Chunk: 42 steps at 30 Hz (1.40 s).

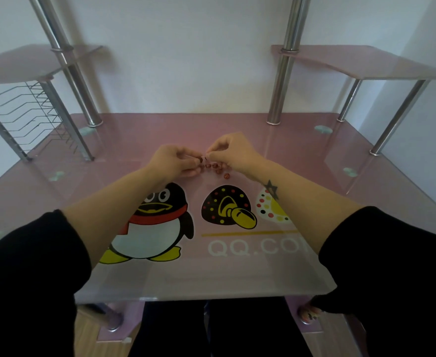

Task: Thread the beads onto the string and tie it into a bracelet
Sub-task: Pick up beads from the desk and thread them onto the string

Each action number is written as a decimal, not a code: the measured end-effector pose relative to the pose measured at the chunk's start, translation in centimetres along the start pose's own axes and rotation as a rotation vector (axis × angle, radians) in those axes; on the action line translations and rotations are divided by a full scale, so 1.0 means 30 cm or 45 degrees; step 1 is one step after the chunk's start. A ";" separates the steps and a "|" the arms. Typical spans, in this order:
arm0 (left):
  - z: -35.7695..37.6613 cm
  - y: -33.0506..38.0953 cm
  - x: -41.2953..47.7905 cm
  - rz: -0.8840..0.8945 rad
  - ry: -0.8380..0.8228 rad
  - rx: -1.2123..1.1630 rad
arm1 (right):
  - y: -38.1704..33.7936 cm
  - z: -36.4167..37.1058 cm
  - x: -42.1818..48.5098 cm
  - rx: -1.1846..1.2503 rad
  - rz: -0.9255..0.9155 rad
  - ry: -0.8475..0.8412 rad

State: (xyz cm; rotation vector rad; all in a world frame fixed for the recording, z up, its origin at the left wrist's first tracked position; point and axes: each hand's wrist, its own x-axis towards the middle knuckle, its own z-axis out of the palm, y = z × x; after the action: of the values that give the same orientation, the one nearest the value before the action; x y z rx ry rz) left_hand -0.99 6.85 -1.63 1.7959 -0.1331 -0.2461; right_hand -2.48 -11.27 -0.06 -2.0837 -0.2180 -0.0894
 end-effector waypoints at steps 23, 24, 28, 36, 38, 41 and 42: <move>0.002 -0.001 -0.021 0.003 0.008 -0.104 | 0.021 0.035 0.007 -0.362 -0.191 0.061; 0.002 -0.001 -0.021 0.005 0.009 -0.104 | 0.019 0.036 0.006 -0.362 -0.190 0.059; 0.003 0.000 -0.022 0.016 0.007 -0.064 | 0.014 0.038 0.005 -0.369 -0.176 0.064; 0.007 0.003 -0.022 0.035 0.014 0.016 | 0.004 0.035 -0.003 -0.330 -0.153 0.033; 0.009 0.002 -0.021 0.037 0.010 0.024 | 0.003 0.033 -0.008 -0.280 -0.129 0.016; 0.011 0.001 -0.019 0.043 0.010 0.045 | 0.001 0.032 -0.012 -0.203 -0.091 -0.013; 0.011 0.002 -0.019 0.043 0.010 0.038 | 0.001 0.032 -0.012 -0.183 -0.076 -0.022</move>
State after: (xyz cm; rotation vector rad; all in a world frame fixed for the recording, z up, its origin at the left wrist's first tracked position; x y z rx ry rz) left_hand -1.63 6.65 -1.59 1.8226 -0.1617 -0.2140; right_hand -2.86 -10.51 -0.61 -2.2222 -0.2920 -0.1260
